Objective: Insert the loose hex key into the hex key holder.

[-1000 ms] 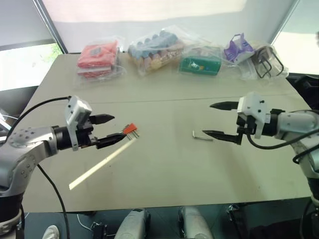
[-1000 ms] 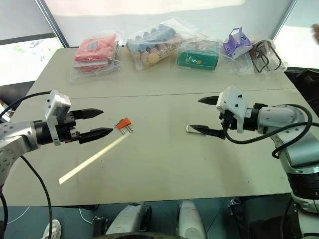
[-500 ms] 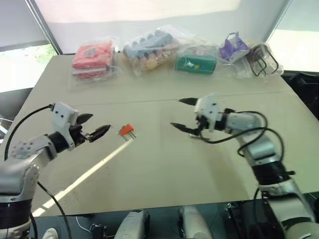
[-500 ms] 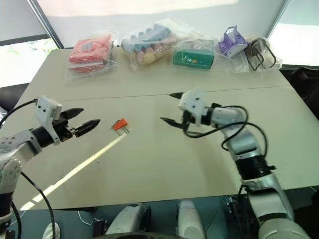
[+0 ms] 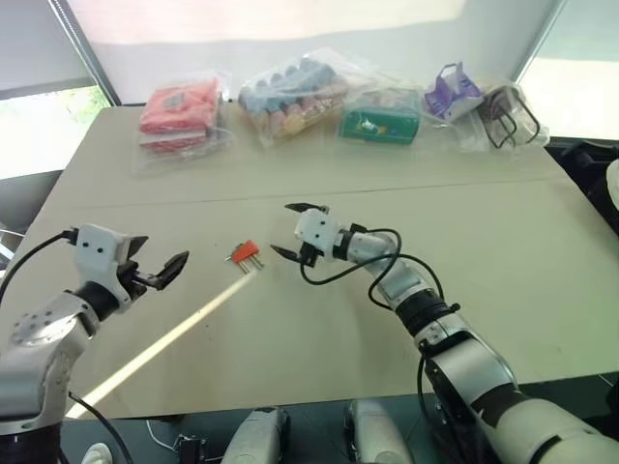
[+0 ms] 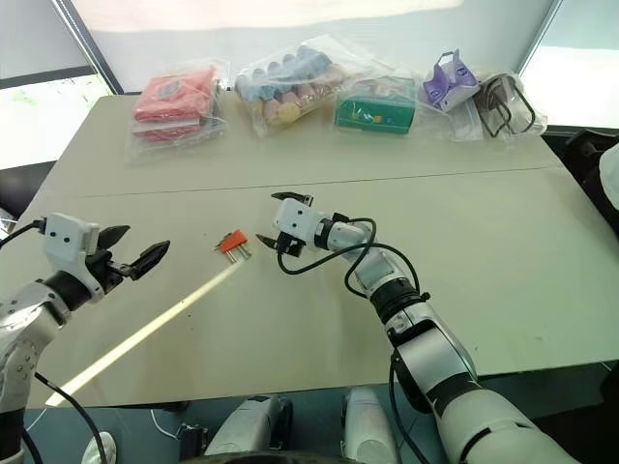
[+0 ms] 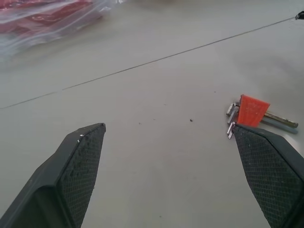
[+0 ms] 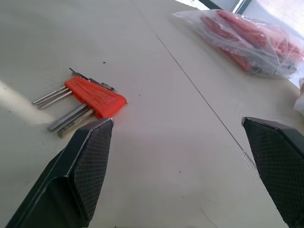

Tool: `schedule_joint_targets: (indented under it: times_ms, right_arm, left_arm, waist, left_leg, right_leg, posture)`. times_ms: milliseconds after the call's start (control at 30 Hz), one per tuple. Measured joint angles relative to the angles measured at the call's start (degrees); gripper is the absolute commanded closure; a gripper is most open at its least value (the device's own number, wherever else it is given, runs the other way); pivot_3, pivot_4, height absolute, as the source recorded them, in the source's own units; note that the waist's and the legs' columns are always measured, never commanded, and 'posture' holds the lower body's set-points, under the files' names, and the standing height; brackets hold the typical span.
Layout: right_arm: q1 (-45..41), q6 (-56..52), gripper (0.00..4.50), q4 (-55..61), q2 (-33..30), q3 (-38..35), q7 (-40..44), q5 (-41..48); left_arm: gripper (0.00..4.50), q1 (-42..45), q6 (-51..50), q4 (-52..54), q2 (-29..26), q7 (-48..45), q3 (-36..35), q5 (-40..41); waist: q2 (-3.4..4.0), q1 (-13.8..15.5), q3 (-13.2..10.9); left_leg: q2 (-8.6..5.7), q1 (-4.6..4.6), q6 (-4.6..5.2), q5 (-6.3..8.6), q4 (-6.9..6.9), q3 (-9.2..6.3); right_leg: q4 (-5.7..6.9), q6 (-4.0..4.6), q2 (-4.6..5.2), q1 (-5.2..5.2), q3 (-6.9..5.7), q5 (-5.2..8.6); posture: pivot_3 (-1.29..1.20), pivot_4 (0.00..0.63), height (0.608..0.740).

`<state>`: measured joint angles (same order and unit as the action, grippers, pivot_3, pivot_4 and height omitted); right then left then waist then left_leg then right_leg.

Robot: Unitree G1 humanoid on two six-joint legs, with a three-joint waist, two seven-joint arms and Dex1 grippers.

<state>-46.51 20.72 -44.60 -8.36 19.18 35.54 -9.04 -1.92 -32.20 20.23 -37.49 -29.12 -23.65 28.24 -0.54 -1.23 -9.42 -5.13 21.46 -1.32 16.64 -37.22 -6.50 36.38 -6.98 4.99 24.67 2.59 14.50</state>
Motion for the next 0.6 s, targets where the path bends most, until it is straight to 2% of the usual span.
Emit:
schedule_joint_targets:
  times_ms: [333,600]
  right_arm:
    - [-2.70,4.19,0.00,-7.90,3.50,1.21,-2.13,-4.21]
    - [-3.38,6.42,0.00,-9.71,5.05,2.65,-2.61,-6.56]
  left_arm:
    - [0.05,-0.77,-0.13,1.54,0.02,1.01,-0.44,0.05]
    - [0.05,-2.56,-0.17,3.74,0.69,2.10,-1.30,0.55]
  waist:
    - [0.00,-1.12,0.00]
    - [0.00,-1.50,0.01]
  left_leg:
    - [0.00,-0.01,-0.02,-0.01,0.03,-0.05]
    - [0.00,-0.02,-0.03,-0.01,0.08,-0.02]
  right_leg:
    - [0.08,0.00,-0.02,0.02,0.00,0.00]
    - [0.40,0.01,-0.01,0.22,0.00,0.00]
  posture:
    - [0.00,0.150,0.740]
    - [0.00,0.150,0.740]
